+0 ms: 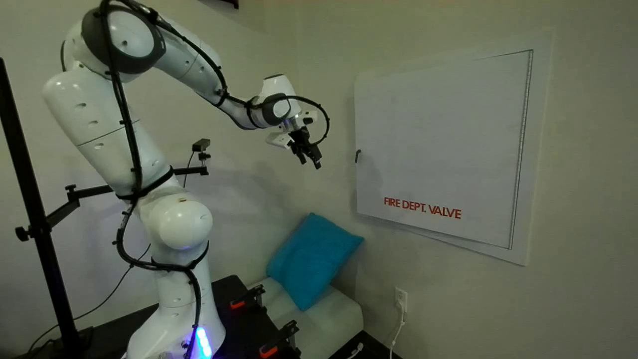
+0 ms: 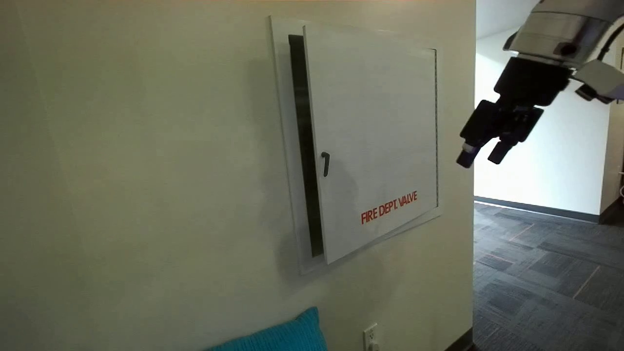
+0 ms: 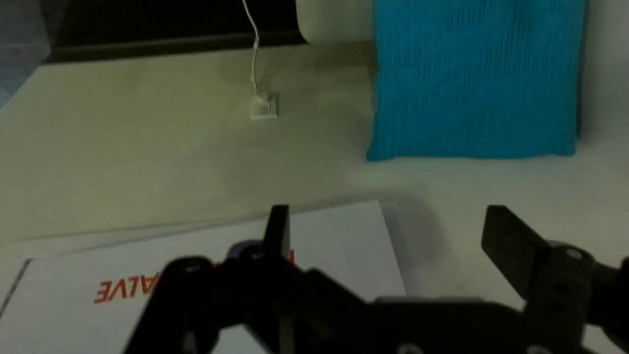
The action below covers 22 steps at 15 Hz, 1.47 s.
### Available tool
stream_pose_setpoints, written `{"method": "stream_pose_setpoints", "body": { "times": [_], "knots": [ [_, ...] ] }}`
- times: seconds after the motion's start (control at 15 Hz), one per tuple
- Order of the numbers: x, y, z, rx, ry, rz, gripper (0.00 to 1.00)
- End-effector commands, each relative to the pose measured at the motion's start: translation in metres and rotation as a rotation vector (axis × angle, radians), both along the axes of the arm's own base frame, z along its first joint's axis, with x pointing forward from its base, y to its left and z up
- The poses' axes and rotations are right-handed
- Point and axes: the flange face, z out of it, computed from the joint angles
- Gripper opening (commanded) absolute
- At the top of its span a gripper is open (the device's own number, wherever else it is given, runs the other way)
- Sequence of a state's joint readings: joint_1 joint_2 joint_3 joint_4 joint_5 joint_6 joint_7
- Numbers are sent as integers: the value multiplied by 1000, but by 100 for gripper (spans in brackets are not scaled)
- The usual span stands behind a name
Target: Open the locker door
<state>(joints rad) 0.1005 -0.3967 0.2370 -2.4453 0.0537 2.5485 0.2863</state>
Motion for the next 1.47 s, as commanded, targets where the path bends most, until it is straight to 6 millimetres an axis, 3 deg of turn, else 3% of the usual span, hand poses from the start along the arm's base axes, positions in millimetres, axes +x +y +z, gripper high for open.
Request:
{"method": "stream_pose_setpoints", "body": {
  "times": [0.0,0.27,0.53,0.6,0.8,1.07,1.4],
  "knots": [
    [51,19,11,0,-118,10,100],
    [96,38,14,10,-244,-28,100],
    [126,52,12,28,-328,-109,100],
    [108,46,7,-2,-291,-77,100],
    [123,50,4,15,-304,-102,100],
    [124,51,7,18,-309,-102,100],
    [136,72,-13,26,-405,-32,100]
  ]
}}
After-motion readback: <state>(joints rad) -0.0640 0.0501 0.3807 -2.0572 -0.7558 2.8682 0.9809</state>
